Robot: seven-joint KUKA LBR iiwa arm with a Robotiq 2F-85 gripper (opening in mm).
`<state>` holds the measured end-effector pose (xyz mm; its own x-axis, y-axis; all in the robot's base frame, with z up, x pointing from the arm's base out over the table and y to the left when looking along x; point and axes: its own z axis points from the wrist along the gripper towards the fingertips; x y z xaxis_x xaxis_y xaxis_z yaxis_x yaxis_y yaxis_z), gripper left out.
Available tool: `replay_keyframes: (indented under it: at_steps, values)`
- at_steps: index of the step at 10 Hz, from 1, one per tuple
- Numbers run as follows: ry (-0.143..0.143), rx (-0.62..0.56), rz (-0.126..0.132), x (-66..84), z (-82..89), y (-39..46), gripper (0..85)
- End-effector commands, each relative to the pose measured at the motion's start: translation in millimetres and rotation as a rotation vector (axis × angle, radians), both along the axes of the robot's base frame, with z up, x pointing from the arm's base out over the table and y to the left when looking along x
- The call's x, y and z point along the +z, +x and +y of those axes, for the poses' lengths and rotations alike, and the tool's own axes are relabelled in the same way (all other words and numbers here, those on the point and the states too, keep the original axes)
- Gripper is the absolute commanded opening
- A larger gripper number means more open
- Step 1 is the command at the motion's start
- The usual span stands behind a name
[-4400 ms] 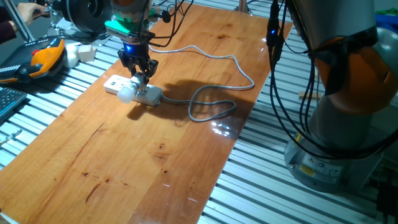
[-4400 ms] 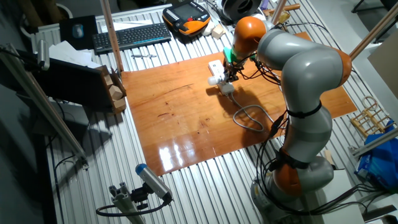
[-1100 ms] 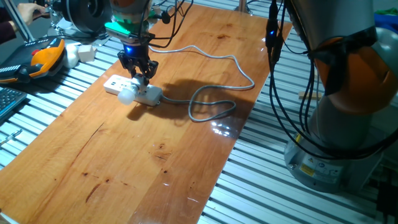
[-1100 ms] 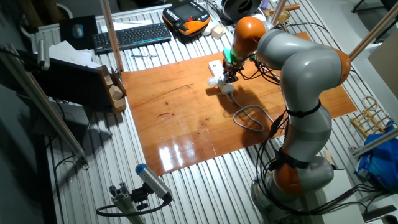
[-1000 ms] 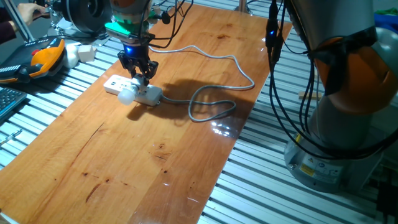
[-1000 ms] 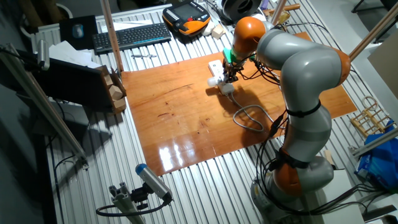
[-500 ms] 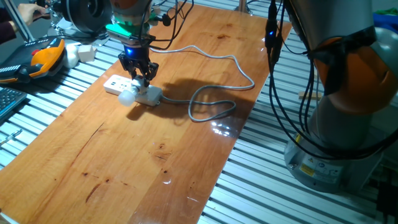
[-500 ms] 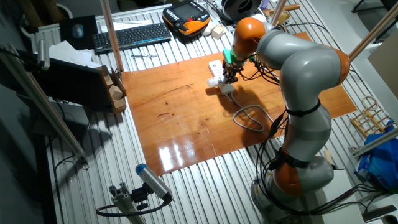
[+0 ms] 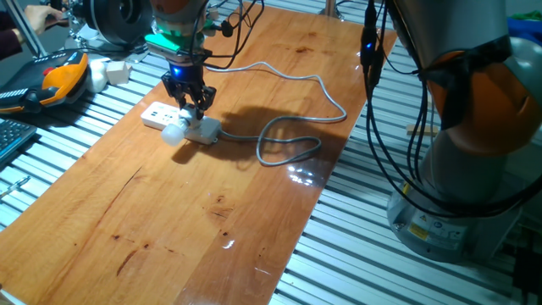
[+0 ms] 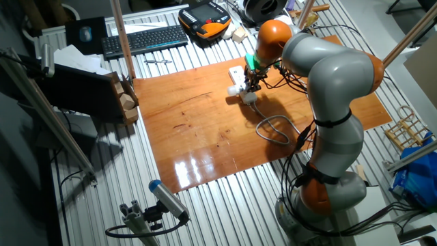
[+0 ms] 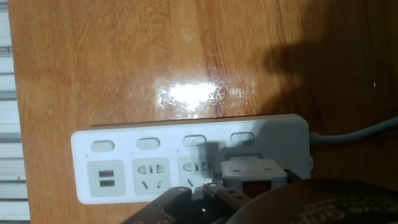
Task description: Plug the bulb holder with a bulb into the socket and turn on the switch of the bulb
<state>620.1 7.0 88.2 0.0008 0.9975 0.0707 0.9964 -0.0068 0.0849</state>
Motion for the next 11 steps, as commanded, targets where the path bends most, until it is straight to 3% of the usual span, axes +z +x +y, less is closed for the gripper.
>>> replay_keyframes:
  at_steps: [1, 7, 11]
  values:
    - [0.002, 0.000, 0.001, -1.1, 0.0, -0.2, 0.0]
    - [0.011, 0.002, 0.007, -3.5, 0.2, -0.4, 0.0]
    - [0.016, 0.006, -0.021, -4.3, 0.4, -0.7, 0.0]
